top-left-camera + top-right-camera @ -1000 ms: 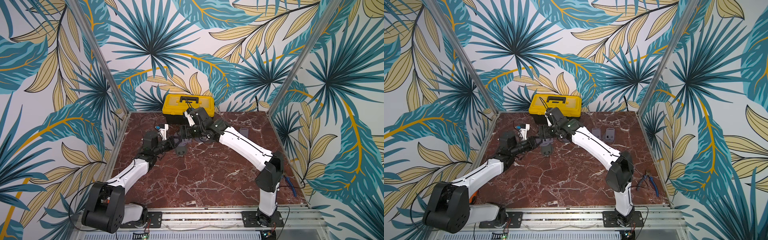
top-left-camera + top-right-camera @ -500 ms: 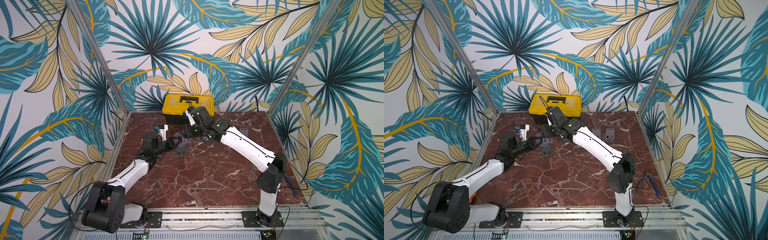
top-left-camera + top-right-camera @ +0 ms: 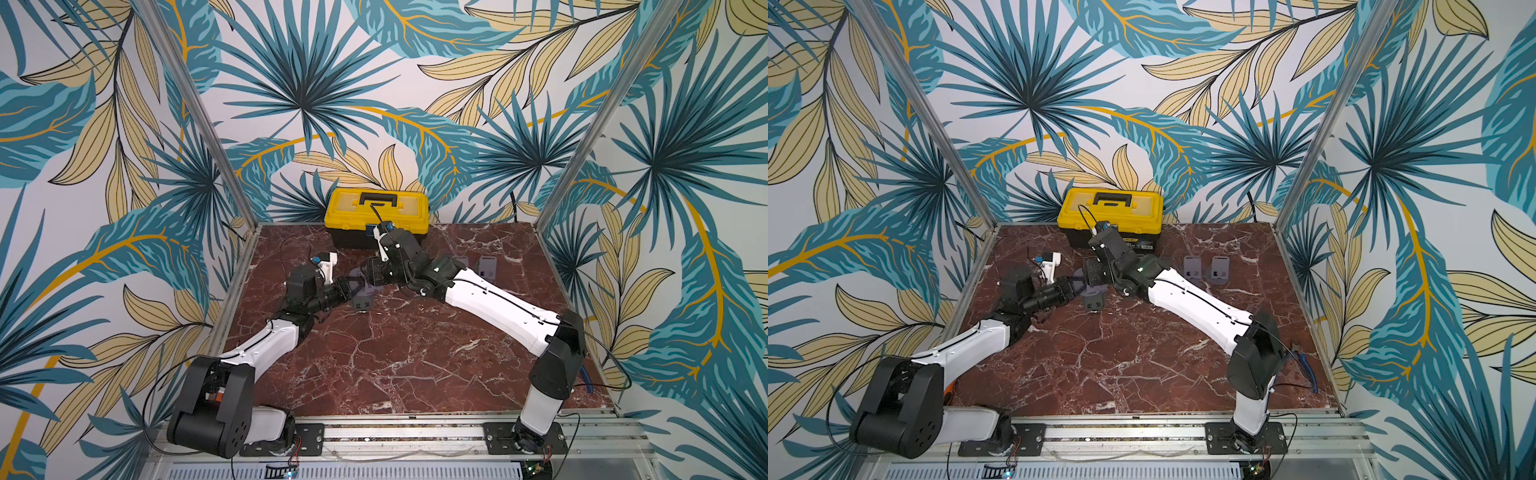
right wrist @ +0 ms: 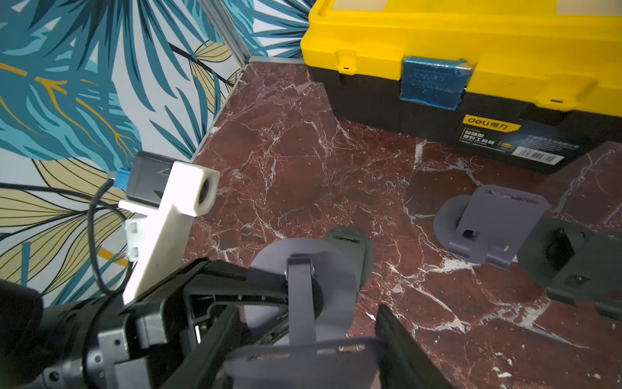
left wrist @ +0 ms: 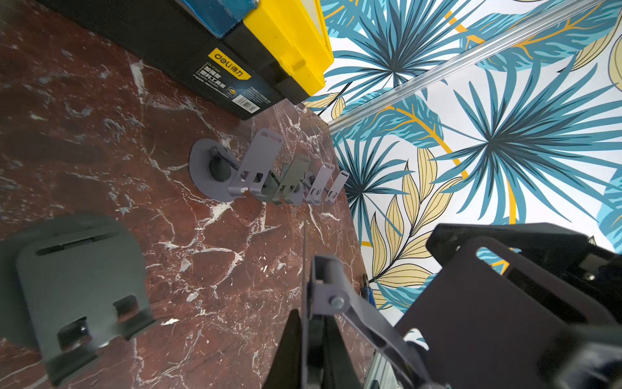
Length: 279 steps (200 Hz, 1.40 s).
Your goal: Open the phone stand
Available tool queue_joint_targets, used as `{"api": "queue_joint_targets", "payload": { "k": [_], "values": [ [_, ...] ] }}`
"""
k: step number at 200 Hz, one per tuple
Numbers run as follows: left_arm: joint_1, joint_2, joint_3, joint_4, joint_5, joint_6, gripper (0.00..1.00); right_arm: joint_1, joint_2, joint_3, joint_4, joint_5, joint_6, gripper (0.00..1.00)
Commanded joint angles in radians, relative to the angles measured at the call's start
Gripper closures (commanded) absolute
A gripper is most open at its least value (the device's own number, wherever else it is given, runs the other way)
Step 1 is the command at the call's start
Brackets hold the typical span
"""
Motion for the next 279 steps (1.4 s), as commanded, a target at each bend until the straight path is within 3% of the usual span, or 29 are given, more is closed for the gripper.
{"api": "queue_joint_targets", "payload": {
  "k": [1,77,192,213,243,279],
  "values": [
    [0.063,0.024,-0.028,0.030,-0.116,-0.090,1.00,0.005,-0.098,-0.067,0.062,0.081,0.025,0.61],
    [0.101,0.059,-0.094,0.142,-0.122,-0.209,1.00,0.041,-0.172,-0.203,0.207,0.191,0.046,0.62],
    [0.138,0.112,-0.156,0.286,-0.127,-0.343,1.00,0.097,-0.179,-0.250,0.214,0.264,0.061,0.62],
    [0.138,0.106,-0.146,0.285,-0.102,-0.322,1.00,0.096,-0.161,-0.224,0.202,0.250,0.055,0.53],
    [0.131,0.100,-0.118,0.286,-0.028,-0.272,1.00,0.095,-0.124,-0.159,0.165,0.222,0.026,0.25],
    [0.115,0.103,-0.106,0.286,0.016,-0.255,1.00,0.093,-0.111,-0.118,0.135,0.200,-0.011,0.11]
  ]
}}
